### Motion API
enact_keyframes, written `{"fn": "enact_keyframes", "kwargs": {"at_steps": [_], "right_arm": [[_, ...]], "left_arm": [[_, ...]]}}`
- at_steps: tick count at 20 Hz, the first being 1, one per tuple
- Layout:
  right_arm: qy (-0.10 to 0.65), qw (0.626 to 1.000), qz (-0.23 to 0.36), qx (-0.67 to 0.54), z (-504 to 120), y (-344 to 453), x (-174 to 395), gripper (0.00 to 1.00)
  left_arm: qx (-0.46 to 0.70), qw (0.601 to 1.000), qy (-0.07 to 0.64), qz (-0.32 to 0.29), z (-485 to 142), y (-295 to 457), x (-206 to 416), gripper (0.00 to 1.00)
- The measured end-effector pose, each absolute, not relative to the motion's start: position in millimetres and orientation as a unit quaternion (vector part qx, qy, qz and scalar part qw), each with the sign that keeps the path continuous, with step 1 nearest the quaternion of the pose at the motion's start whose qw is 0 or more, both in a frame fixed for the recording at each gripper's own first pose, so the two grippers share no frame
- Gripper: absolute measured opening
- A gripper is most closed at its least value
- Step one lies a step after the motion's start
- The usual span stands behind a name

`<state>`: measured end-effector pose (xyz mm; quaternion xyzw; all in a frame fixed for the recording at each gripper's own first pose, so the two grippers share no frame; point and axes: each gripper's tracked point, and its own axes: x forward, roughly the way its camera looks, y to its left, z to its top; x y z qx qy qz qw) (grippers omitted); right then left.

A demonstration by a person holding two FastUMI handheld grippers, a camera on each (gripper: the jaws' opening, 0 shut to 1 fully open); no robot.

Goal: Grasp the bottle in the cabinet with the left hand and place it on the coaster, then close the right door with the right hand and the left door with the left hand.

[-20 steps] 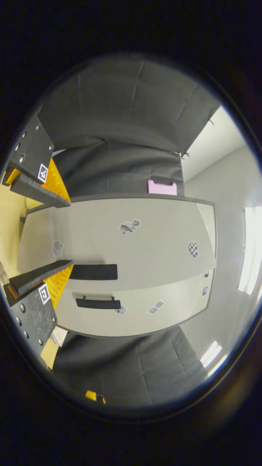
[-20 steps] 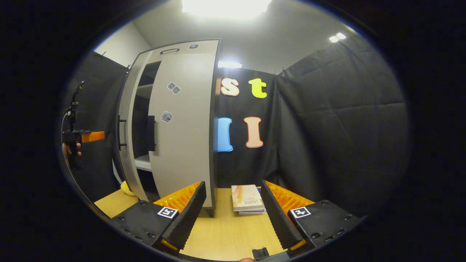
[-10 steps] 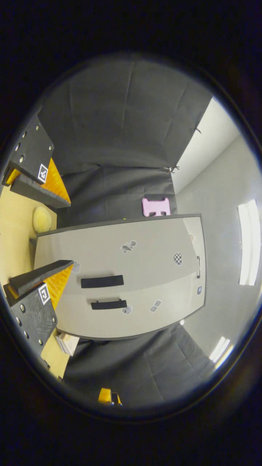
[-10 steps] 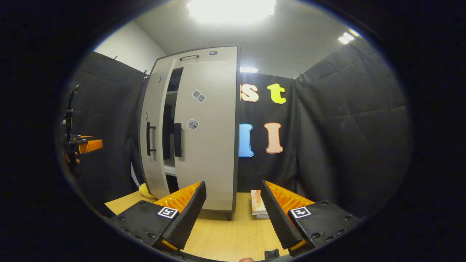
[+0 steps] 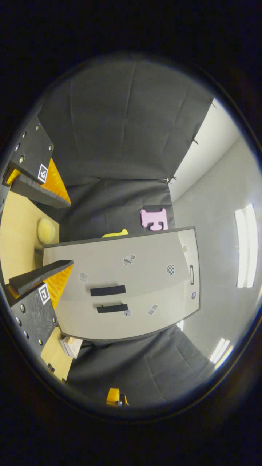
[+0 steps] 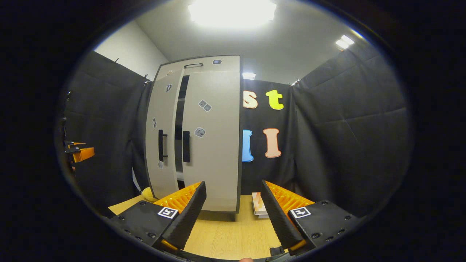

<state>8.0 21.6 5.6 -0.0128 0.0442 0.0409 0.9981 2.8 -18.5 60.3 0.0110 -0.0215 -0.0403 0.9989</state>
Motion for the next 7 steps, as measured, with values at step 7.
{"fn": "enact_keyframes", "kwargs": {"at_steps": [7], "right_arm": [[0.040, 0.999, 0.025, 0.000, 4.5, 16.5, -13.1, 0.96]], "left_arm": [[0.007, 1.000, -0.008, -0.026, 42.8, 1.4, -11.4, 0.84]]}}
